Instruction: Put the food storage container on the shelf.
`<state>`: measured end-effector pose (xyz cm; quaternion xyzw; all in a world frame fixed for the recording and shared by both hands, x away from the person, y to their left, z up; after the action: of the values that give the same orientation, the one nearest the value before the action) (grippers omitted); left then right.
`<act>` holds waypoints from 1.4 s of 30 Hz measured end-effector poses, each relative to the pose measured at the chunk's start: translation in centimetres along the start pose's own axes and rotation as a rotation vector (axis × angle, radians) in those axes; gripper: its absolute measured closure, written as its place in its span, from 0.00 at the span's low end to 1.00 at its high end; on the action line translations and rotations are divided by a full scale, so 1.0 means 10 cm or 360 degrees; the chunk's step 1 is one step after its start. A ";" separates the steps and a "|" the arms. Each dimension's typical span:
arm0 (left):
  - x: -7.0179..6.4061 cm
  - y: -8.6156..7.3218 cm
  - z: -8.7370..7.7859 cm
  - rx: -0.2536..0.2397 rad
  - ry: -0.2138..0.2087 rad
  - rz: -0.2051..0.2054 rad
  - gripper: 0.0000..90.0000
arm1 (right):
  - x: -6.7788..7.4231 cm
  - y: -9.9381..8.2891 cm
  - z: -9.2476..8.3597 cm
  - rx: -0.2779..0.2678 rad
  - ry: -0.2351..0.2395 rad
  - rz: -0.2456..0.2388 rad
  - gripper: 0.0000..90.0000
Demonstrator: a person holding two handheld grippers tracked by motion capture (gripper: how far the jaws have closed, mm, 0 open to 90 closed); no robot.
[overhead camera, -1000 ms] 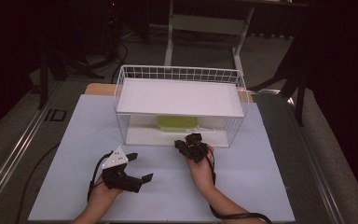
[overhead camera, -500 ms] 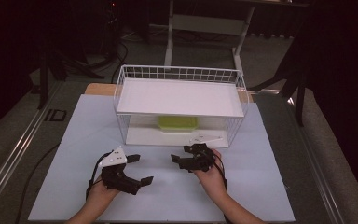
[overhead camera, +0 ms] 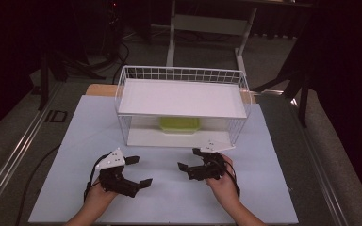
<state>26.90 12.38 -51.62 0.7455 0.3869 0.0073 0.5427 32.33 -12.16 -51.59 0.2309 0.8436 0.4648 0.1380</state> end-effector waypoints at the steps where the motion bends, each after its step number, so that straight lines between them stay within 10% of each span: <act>1: -0.01 0.00 -0.02 -0.0001 -0.0001 0.0005 0.03 | 0.01 0.00 -0.04 -0.0019 0.0010 0.0002 0.18; 9: -0.03 -0.03 -0.18 -0.0010 -0.0021 0.0024 0.03 | 0.09 -0.05 -0.27 -0.0029 -0.0001 -0.0086 0.18; 42: 0.07 -0.28 -0.68 -0.0101 0.0033 -0.0007 0.03 | 0.04 -0.49 -0.98 -0.0039 -0.0117 -0.0027 0.18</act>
<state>22.80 18.58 -51.40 0.7268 0.3938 0.0262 0.5621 26.34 -21.31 -50.57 0.2390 0.8341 0.4651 0.1757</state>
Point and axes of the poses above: each handheld gripper's, and its own axes: z roughly forward along the jaws, y roughly out of its top, x roughly to its left, the point moved 5 cm from there along z, roughly forward along the jaws, and after that the axes turned 13 degrees about -z, right-handed, at the moved point
